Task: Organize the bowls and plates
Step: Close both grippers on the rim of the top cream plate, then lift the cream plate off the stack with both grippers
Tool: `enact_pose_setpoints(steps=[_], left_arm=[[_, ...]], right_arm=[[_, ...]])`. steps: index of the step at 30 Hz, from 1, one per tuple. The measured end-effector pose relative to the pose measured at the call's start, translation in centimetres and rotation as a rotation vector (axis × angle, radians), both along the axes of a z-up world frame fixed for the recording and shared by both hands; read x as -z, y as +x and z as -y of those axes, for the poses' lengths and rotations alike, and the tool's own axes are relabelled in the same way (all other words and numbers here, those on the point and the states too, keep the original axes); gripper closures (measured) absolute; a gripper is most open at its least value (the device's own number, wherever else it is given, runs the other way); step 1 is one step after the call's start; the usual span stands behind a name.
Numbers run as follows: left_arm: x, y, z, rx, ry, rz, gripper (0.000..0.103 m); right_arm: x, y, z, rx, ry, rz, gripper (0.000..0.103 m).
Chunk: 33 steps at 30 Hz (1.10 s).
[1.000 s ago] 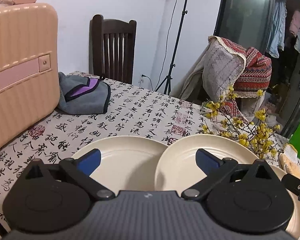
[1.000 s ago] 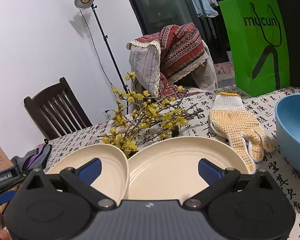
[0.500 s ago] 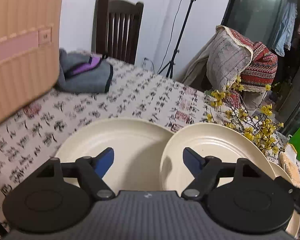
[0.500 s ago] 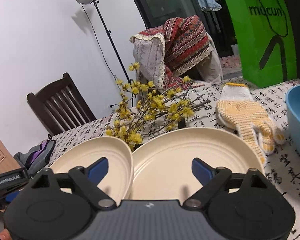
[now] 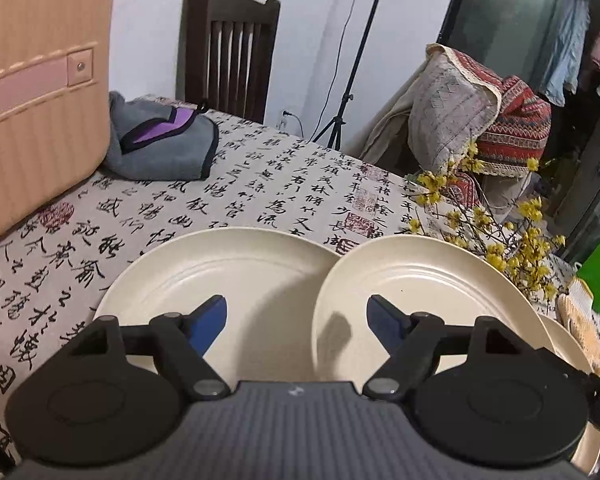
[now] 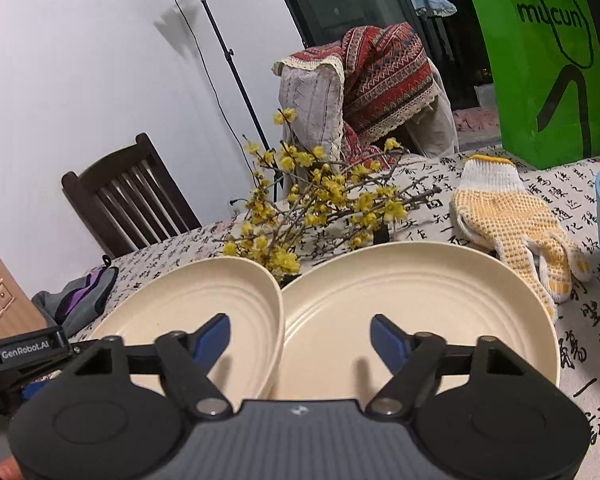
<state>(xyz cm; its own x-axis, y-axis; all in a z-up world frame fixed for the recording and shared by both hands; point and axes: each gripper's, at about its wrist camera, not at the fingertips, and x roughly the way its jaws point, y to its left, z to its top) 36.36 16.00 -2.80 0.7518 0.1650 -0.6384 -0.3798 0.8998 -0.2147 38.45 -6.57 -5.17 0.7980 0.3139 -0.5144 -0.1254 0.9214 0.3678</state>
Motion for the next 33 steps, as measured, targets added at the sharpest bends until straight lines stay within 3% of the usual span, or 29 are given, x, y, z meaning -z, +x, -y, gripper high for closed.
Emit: enact_pose_setpoints(steps=[8, 16, 20, 26, 33], left_arm=[[0.0, -0.1, 1.1, 0.041, 0.035, 0.021, 0.024], [0.4, 0.2, 0.7, 0.047, -0.007, 0.008, 0.031], [0.6, 0.3, 0.3, 0.051, -0.044, -0.003, 0.035], [1.0, 0.4, -0.1, 0.064, -0.097, -0.007, 0.055], [0.7, 0.2, 0.1, 0.075, -0.105, 0.007, 0.074]], right_arm=[[0.5, 0.3, -0.3, -0.030, 0.039, -0.029, 0.051], [0.6, 0.3, -0.5, -0.035, 0.043, -0.034, 0.064], [0.8, 0.4, -0.4, -0.024, 0.049, -0.046, 0.065], [0.8, 0.4, -0.7, -0.043, 0.057, -0.034, 0.081], [0.6, 0.2, -0.6, -0.044, 0.058, -0.020, 0.091]])
